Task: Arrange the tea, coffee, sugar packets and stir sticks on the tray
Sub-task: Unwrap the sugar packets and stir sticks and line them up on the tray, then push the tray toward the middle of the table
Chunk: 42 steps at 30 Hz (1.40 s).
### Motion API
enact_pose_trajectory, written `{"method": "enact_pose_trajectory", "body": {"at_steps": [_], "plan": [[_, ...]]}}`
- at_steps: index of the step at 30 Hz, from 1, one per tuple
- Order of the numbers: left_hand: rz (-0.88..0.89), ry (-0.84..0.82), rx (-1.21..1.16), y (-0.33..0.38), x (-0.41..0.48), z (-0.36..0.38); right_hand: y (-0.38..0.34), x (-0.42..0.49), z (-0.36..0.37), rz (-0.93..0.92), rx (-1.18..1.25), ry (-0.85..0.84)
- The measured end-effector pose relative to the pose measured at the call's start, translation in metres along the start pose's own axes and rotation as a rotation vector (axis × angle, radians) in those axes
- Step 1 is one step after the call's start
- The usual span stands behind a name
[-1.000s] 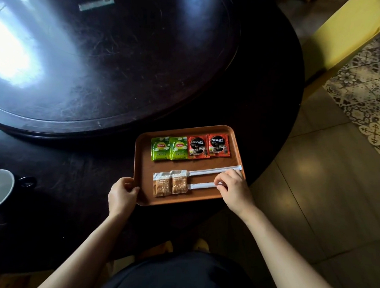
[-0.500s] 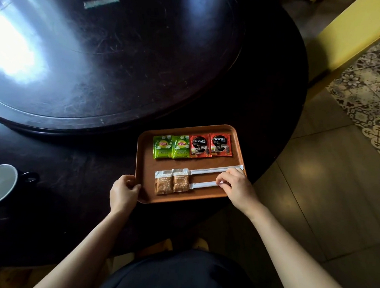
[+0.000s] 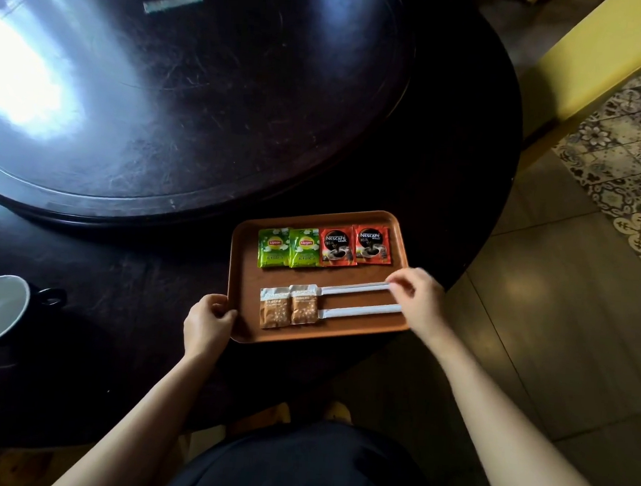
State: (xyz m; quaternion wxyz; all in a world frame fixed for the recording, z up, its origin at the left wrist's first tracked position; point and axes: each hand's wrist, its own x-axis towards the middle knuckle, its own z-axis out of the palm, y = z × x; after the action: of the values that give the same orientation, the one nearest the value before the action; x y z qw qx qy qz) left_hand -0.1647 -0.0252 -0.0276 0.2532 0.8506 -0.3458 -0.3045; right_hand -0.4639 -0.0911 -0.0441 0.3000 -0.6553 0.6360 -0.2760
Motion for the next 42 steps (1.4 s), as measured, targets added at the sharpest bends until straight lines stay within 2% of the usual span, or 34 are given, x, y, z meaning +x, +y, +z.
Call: {"method": "enact_pose_trajectory", "body": {"at_steps": [2, 3, 5, 8, 14, 23, 33, 42], "plan": [[-0.01, -0.005, 0.005, 0.001, 0.001, 0.0, 0.009, 0.015, -0.013, 0.144, 0.044, 0.079], [-0.017, -0.008, 0.006, 0.001, 0.002, 0.0, 0.014, 0.021, -0.018, 0.221, 0.029, 0.063], [-0.024, -0.009, 0.006, 0.001, 0.004, 0.0, 0.018, 0.028, -0.022, 0.348, -0.025, -0.038], [-0.019, -0.01, 0.022, 0.003, 0.006, 0.0, 0.014, 0.029, -0.022, 0.417, -0.024, -0.135], [-0.055, -0.019, 0.049, 0.005, 0.01, -0.001, 0.005, 0.026, -0.025, 0.451, 0.034, -0.127], [-0.108, 0.018, -0.068, 0.004, 0.005, -0.004, -0.005, 0.017, -0.039, 0.479, 0.132, -0.189], [-0.023, 0.096, -0.172, 0.007, 0.001, -0.017, -0.015, 0.027, -0.049, 0.427, 0.188, -0.235], [0.012, 0.153, -0.215, 0.034, 0.042, -0.047, -0.065, 0.081, -0.048, 0.328, 0.204, -0.173]]}}
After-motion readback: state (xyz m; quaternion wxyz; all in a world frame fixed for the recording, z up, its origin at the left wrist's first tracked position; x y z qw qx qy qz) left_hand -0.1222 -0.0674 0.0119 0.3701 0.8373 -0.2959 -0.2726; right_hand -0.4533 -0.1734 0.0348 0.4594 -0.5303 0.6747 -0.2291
